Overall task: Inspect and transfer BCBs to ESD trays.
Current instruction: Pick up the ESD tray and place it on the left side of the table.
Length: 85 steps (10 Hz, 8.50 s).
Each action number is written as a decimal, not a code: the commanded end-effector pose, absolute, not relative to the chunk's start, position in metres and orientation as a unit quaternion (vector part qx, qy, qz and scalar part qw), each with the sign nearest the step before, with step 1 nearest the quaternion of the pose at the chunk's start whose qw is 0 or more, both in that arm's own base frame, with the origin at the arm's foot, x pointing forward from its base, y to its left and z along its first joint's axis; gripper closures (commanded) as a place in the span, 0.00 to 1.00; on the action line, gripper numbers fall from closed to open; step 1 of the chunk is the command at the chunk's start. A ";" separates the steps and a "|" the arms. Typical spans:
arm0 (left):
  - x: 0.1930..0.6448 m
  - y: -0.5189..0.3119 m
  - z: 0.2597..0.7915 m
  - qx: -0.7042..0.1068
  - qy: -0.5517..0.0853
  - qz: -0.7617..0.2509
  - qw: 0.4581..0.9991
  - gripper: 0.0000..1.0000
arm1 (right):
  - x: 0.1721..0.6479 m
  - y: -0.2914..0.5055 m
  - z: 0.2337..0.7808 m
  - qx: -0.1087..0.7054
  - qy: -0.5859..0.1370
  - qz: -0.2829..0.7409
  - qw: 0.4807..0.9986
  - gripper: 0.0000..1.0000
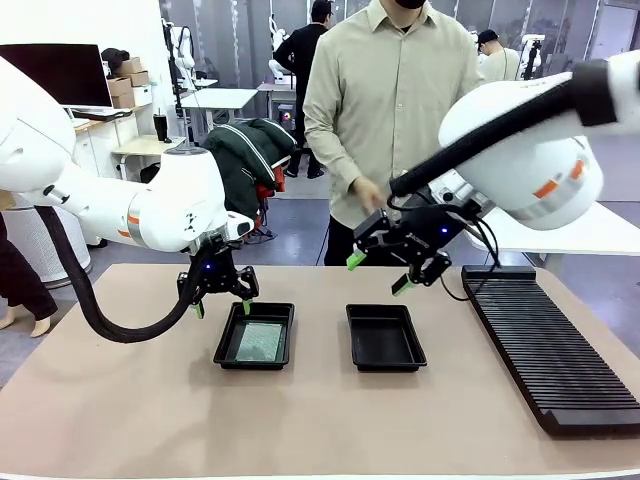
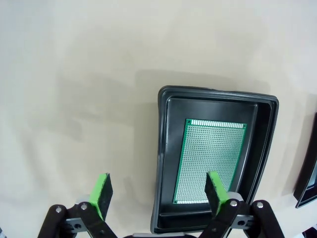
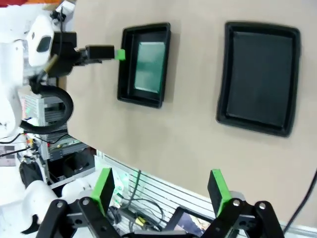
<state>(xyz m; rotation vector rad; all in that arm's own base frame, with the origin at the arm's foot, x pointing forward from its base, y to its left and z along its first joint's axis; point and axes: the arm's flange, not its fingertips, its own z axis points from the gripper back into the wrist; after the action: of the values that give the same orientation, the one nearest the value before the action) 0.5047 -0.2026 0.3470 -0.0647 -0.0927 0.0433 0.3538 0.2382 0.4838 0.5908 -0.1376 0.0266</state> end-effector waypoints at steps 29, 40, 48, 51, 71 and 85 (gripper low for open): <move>0.500 -0.203 0.309 -0.031 -0.037 0.018 0.999 0.78 | 0.253 0.223 0.515 0.255 -0.047 0.009 0.966 0.00; 0.500 -0.203 0.311 -0.037 -0.028 0.012 0.999 1.00 | 0.253 0.223 0.515 0.255 -0.047 0.009 0.966 0.00; 0.489 -0.153 0.313 -0.130 -0.050 -0.018 0.990 0.97 | 0.253 0.223 0.515 0.255 -0.047 0.009 0.966 0.00; 0.487 -0.122 0.310 -0.188 -0.064 -0.037 0.979 0.97 | 0.253 0.223 0.515 0.255 -0.047 0.009 0.966 0.00; 0.457 0.124 0.304 -0.224 -0.076 0.010 0.972 0.97 | 0.253 0.223 0.515 0.255 -0.047 0.009 0.966 0.00; 0.449 0.114 0.333 -0.188 -0.069 0.017 0.980 0.28 | 0.253 0.223 0.515 0.255 -0.047 0.009 0.966 0.00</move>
<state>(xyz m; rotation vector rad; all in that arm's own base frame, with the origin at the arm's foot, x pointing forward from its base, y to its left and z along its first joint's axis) 0.4578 0.1175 0.3251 -0.3991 -0.1436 0.0313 0.2473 0.2220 0.5179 0.5095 -0.0817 0.0047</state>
